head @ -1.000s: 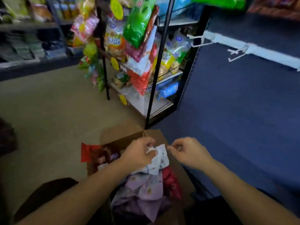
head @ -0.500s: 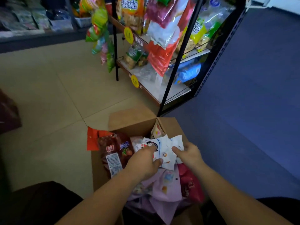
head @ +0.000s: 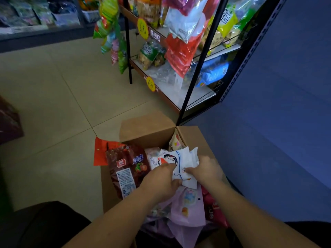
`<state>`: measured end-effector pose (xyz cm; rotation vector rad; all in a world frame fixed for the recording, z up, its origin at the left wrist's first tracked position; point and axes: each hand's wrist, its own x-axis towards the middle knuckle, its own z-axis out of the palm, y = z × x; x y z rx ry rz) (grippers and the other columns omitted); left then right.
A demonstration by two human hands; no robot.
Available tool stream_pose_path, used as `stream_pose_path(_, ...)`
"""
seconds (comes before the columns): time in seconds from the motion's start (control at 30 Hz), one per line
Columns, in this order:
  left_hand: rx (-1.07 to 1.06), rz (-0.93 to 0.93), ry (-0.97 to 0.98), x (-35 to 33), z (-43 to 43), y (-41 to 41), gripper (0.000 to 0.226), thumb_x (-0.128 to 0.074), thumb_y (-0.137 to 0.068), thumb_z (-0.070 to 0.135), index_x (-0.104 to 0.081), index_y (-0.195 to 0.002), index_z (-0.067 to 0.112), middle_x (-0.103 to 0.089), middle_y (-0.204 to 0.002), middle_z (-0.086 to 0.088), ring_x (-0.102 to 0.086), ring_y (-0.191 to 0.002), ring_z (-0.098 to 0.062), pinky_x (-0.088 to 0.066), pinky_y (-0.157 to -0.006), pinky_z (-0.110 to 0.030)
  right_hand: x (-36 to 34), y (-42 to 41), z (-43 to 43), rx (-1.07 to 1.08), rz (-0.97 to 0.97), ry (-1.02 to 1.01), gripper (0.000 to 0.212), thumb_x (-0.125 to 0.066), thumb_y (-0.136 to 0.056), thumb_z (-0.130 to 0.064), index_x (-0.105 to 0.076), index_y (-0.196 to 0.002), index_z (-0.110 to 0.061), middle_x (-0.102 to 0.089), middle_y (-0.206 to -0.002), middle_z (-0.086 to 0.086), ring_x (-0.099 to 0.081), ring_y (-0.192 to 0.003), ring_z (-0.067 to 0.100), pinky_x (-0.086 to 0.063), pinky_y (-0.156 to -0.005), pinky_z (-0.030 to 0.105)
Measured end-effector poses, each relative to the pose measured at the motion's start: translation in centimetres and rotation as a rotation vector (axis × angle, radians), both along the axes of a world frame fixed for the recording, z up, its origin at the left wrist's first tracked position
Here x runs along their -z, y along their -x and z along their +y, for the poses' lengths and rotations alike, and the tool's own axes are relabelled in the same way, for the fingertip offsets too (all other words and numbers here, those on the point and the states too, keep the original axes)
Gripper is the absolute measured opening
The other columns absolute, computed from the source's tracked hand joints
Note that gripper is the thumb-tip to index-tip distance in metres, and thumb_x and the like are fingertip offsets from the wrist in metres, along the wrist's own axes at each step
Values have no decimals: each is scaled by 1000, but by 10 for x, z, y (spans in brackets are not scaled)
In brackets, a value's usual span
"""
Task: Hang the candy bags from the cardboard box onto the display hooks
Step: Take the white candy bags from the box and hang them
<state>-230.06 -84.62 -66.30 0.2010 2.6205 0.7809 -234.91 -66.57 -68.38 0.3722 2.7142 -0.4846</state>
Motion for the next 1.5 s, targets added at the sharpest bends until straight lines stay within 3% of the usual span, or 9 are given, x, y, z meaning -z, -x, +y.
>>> stream_pose_path(0.17,-25,27,-27,-9,-3,4,49,-61,-94,42,-53,-138,20,-59,-137,-4,-58,-123,-25,-51,-100,-39,-4,0,4,46,90,252,13,-73,-84,-26,-73,-81,-14,-72,-76,0,-68,-72,22,-51,-59,32)
stream_pose_path(0.27,-89,123,-91,-16,-8,9,43,-59,-90,41,-57,-128,23,-63,-124,-3,-62,-114,-25,-53,-89,-36,-19,3,7,-25,88,393,35,-73,-78,-35,-52,-58,-14,-53,-57,-1,-52,-56,16,-40,-56,33)
stream_pose_path(0.37,-187,242,-244,-27,-12,17,58,-64,-84,43,-53,-138,25,-59,-133,0,-56,-124,-20,-51,-99,-39,-50,0,9,-137,52,516,52,-69,-69,-49,-56,-71,2,-54,-64,23,-50,-58,18,-39,-58,35)
stream_pose_path(0.47,-225,165,-440,-38,-15,21,81,-80,-78,36,-44,-149,23,-55,-143,8,-53,-132,-8,-46,-113,-36,-94,-5,15,-249,-47,616,22,-78,-85,-24,-73,-81,-3,-69,-69,10,-62,-63,15,-47,-62,33)
stream_pose_path(0.57,-203,-9,-684,-48,-13,17,51,-83,-80,12,-62,-125,23,-73,-116,4,-69,-110,-10,-57,-97,-35,-125,-12,31,-317,-114,647,8,-81,-88,-17,-79,-85,-9,-80,-86,12,-73,-76,18,-57,-71,37)
stream_pose_path(0.8,-288,-23,-684,-49,-9,-2,28,-85,-78,3,-64,-92,15,-77,-85,2,-71,-75,-2,-54,-63,-20,-126,-24,42,-64,-147,778,21,-89,-79,-12,-80,-96,-3,-81,-92,16,-75,-75,21,-61,-69,34)
stream_pose_path(1.07,-346,-160,-670,-51,-7,-4,33,-82,-83,10,-70,-111,22,-80,-101,4,-77,-91,-11,-64,-83,-36,-113,-30,55,59,-229,803,9,-83,-85,-15,-82,-93,-12,-81,-101,9,-73,-94,23,-56,-89,42)
stream_pose_path(1.4,-276,-120,-648,-91,-5,-3,18,-72,-94,18,-76,-111,23,-81,-97,8,-78,-90,-13,-63,-86,-38,-144,-28,64,108,23,966,23,-81,-86,-10,-63,-71,-11,-69,-79,11,-64,-73,19,-49,-64,24)
stream_pose_path(1.5,-220,-18,-665,-117,7,-7,8,-73,-93,17,-74,-94,25,-78,-78,16,-73,-72,-4,-58,-64,-20,-168,-36,70,65,167,954,27,-76,-92,-12,-57,-73,-11,-65,-72,8,-60,-63,13,-44,-55,18)
